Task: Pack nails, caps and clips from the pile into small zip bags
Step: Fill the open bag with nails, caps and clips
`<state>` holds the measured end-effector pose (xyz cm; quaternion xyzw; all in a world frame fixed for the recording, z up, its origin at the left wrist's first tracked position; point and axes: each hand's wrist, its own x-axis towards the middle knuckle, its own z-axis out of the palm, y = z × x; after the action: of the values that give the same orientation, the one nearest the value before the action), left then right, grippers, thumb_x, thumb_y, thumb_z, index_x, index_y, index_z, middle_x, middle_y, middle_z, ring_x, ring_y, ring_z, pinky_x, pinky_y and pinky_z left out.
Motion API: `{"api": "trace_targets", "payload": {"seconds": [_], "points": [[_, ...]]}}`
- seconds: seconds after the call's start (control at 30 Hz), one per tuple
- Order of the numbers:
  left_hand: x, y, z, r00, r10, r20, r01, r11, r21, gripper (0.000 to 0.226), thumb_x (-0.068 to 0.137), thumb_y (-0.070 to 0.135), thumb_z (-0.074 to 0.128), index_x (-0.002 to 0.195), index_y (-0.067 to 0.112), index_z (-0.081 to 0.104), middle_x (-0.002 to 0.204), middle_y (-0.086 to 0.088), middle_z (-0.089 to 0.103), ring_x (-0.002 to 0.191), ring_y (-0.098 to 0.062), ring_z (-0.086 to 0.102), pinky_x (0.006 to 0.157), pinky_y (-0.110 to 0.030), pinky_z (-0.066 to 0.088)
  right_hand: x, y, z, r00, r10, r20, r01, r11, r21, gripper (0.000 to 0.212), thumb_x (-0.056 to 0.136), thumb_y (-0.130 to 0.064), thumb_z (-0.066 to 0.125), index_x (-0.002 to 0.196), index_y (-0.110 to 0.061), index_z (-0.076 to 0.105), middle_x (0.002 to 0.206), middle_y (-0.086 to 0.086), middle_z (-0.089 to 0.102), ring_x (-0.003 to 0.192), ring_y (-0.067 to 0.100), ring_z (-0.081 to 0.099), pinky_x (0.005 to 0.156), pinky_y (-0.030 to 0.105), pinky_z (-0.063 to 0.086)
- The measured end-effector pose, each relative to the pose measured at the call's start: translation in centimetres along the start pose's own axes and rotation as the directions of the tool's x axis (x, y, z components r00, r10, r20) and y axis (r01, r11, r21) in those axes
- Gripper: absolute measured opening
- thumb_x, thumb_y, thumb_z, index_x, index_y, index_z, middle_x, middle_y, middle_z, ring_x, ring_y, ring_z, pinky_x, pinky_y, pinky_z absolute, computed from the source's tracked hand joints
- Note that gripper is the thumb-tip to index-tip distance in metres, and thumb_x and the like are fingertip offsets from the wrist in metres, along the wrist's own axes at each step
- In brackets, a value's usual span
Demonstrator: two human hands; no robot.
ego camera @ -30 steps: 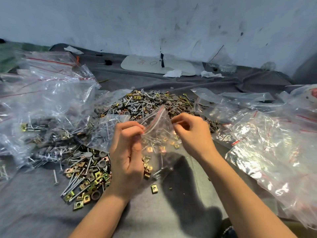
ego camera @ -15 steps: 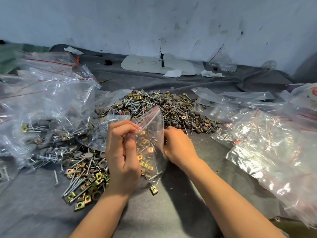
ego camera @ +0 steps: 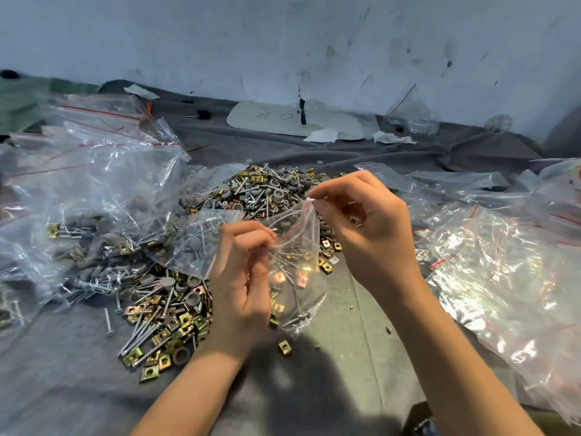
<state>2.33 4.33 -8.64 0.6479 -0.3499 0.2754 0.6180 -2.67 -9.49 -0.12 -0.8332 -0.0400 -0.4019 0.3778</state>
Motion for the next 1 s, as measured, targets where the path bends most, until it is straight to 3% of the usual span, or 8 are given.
{"api": "trace_targets", "payload": {"seconds": [0.13,0.33,0.47,0.57,0.7,0.83,0.93,1.0], "points": [[-0.1,0.1,0.0,0.999,0.022,0.031,-0.022,1.000,0.014,0.015,0.093,0.010,0.042,0.102,0.014,0.053,0.104,-0.004,0.052,0.097,-0.012,0.053,0.079,-0.023,0.043,-0.3,-1.0,-0.3,0.992,-0.118,-0.046,0.119,0.993,0.012,0.013,0.085,0.000,0.066,0.096,-0.004,0.072,0.089,0.002,0.063,0.081,0.007,0.059,0.073,0.014,0.044],[-0.1,0.3,0.1,0.991,0.091,0.093,-0.093,0.996,0.014,0.015,0.103,0.019,0.040,0.100,0.010,0.052,0.104,-0.008,0.053,0.095,-0.018,0.054,0.078,-0.025,0.042,-0.6,-1.6,-0.1,0.993,-0.102,0.055,0.103,0.994,-0.032,0.016,0.083,0.000,0.068,0.096,-0.008,0.070,0.084,-0.006,0.061,0.080,0.018,0.058,0.073,0.026,0.046],[-0.2,0.2,0.1,0.989,0.112,0.096,-0.114,0.993,0.007,0.013,0.102,0.016,0.041,0.101,0.010,0.052,0.107,-0.006,0.051,0.097,-0.018,0.053,0.078,-0.025,0.043,-0.8,-1.7,0.0,0.992,-0.086,0.097,0.091,0.995,-0.041,0.012,0.081,-0.009,0.070,0.092,-0.009,0.067,0.083,-0.010,0.062,0.083,0.019,0.056,0.074,0.022,0.043],[-0.2,-0.1,0.0,0.993,0.092,0.078,-0.092,0.996,-0.009,0.011,0.097,0.012,0.043,0.103,0.011,0.053,0.108,-0.009,0.052,0.100,-0.019,0.054,0.080,-0.028,0.045,-0.8,-1.4,-0.1,0.995,-0.008,0.098,0.005,1.000,0.028,0.009,0.085,-0.017,0.065,0.092,-0.012,0.068,0.087,-0.008,0.066,0.088,0.014,0.059,0.078,0.021,0.043],[-0.2,0.0,-0.1,0.998,0.048,0.051,-0.046,0.999,-0.028,0.018,0.090,0.008,0.041,0.101,0.013,0.054,0.108,-0.008,0.052,0.097,-0.016,0.053,0.077,-0.021,0.041,-0.3,-0.1,-0.3,0.978,0.203,-0.049,-0.195,0.971,0.140,0.006,0.089,-0.011,0.064,0.088,-0.013,0.069,0.080,-0.007,0.067,0.076,0.003,0.061,0.072,0.021,0.048],[-0.2,0.0,-0.1,0.999,0.033,0.027,-0.032,0.999,-0.021,0.017,0.092,0.009,0.041,0.102,0.014,0.055,0.108,-0.004,0.053,0.099,-0.016,0.053,0.080,-0.024,0.042,-0.4,2.6,0.0,0.903,0.422,0.079,-0.415,0.906,-0.086,0.010,0.089,-0.014,0.063,0.085,-0.020,0.069,0.077,-0.012,0.066,0.070,-0.002,0.059,0.069,0.016,0.048],[-0.2,0.0,-0.2,1.000,0.031,0.008,-0.030,0.999,-0.019,0.018,0.091,0.007,0.041,0.102,0.013,0.054,0.108,-0.003,0.052,0.098,-0.011,0.052,0.080,-0.018,0.041,-1.0,4.3,1.2,0.837,0.488,0.248,-0.411,0.860,-0.302,0.009,0.088,-0.013,0.063,0.089,-0.017,0.072,0.078,-0.009,0.065,0.070,-0.001,0.057,0.065,0.014,0.047],[-0.2,0.0,-0.2,1.000,0.028,-0.010,-0.028,1.000,-0.014,0.019,0.090,0.006,0.040,0.102,0.014,0.054,0.108,-0.005,0.052,0.099,-0.012,0.052,0.082,-0.020,0.041,-1.4,4.8,2.3,0.812,0.487,0.322,-0.372,0.856,-0.358,0.009,0.087,-0.015,0.065,0.090,-0.015,0.073,0.081,-0.004,0.070,0.072,0.007,0.061,0.066,0.021,0.050]]}}
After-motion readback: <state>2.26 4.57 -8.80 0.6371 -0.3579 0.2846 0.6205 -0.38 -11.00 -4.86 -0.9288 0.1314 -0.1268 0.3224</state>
